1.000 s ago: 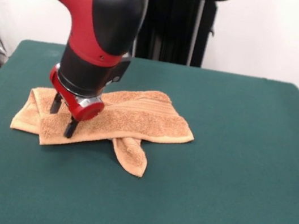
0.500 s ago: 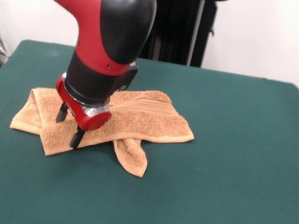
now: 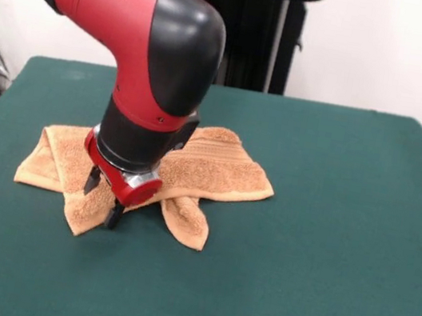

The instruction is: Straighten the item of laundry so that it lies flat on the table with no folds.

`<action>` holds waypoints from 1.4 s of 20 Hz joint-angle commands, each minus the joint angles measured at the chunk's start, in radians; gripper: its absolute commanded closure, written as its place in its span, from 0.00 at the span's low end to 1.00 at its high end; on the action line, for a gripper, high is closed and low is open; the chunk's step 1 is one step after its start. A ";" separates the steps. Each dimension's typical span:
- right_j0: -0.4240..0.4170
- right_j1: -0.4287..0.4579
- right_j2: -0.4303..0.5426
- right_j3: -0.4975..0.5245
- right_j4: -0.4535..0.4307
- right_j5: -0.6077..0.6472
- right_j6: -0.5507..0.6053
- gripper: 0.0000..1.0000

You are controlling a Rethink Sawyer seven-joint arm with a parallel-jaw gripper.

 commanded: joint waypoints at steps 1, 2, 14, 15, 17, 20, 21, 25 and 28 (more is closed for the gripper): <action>0.056 0.058 0.101 -0.052 0.079 0.072 0.240 0.00; 0.057 0.061 0.098 -0.056 0.081 0.073 0.240 0.00; 0.073 0.084 0.028 -0.095 0.040 0.059 0.212 1.00; 0.071 0.078 0.036 -0.085 0.043 0.050 0.212 1.00; 0.054 0.080 0.050 -0.093 0.041 0.053 0.188 1.00; 0.050 0.080 0.047 -0.094 0.038 0.052 0.184 1.00; 0.048 0.077 0.050 -0.088 0.037 0.047 0.182 1.00; 0.040 0.071 0.059 -0.081 0.035 0.038 0.173 1.00; 0.034 0.041 0.073 -0.055 0.034 0.042 0.159 1.00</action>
